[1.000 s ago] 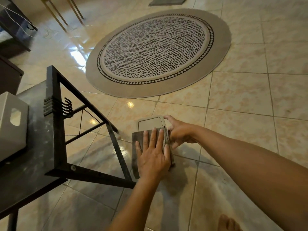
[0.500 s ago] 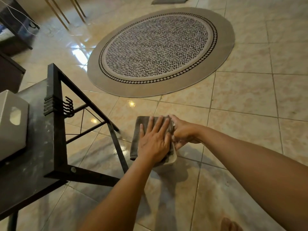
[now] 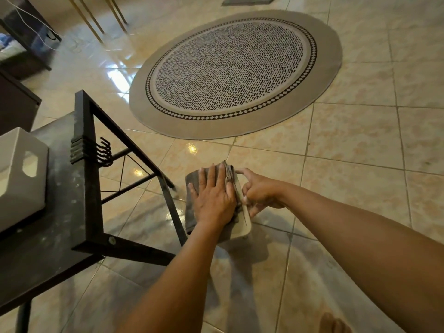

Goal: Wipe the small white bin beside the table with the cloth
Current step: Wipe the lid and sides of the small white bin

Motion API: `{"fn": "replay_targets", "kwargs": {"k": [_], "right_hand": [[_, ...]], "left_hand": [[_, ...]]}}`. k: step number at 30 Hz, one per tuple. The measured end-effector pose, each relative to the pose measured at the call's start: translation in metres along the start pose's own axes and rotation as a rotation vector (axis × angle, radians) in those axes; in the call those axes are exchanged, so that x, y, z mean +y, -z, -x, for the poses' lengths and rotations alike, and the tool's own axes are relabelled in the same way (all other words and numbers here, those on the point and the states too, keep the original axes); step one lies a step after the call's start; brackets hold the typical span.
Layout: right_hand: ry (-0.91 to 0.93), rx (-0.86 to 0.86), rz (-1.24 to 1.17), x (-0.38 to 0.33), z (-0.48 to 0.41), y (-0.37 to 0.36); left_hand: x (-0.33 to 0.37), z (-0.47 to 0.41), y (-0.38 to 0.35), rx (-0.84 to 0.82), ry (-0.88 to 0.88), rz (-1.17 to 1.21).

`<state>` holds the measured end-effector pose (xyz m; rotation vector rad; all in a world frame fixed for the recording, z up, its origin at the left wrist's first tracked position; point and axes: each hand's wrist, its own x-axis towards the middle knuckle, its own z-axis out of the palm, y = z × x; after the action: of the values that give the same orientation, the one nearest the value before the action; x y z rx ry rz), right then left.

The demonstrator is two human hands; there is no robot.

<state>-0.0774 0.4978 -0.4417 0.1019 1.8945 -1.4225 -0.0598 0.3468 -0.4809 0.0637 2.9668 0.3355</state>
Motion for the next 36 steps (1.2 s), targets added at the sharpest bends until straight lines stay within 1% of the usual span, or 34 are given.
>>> {"fn": "replay_targets", "kwargs": {"k": [3,6,10,12,15,19,20,23,25,28,32,36], "right_hand": [[0.003,-0.024,-0.029,0.001,0.004,0.002],[0.011,-0.025,-0.015,0.0,0.003,0.002],[0.003,-0.013,0.019,0.003,0.005,0.004],[0.0,-0.019,0.015,0.002,0.006,0.003],[-0.004,-0.011,0.019,0.0,0.004,-0.001],[0.0,-0.016,0.026,0.003,0.0,0.003],[-0.005,-0.012,0.022,0.003,-0.001,0.002],[-0.008,-0.004,0.015,0.003,-0.003,-0.001],[-0.016,0.003,0.016,0.003,-0.004,-0.002],[-0.013,0.006,0.022,0.005,-0.004,0.001],[0.0,-0.001,0.017,0.005,-0.004,0.001],[-0.001,-0.008,0.016,0.004,-0.005,0.0]], "left_hand": [[-0.004,0.023,-0.012,0.031,0.017,0.037],[0.002,0.052,-0.023,0.032,0.052,0.02],[0.021,0.085,-0.026,0.007,-0.001,-0.05],[0.017,0.086,-0.021,-0.005,0.026,-0.044],[0.018,0.083,-0.015,-0.005,0.149,-0.004],[0.034,0.096,-0.02,-0.035,0.027,-0.052],[0.032,0.095,-0.021,-0.036,0.026,-0.062],[0.027,0.076,-0.019,-0.02,0.112,-0.037],[0.031,0.064,-0.016,-0.026,0.133,-0.018],[0.037,0.066,-0.014,-0.031,0.102,-0.023],[0.027,0.084,-0.017,-0.05,0.042,-0.035],[0.011,0.061,-0.009,-0.013,0.096,0.053]]}}
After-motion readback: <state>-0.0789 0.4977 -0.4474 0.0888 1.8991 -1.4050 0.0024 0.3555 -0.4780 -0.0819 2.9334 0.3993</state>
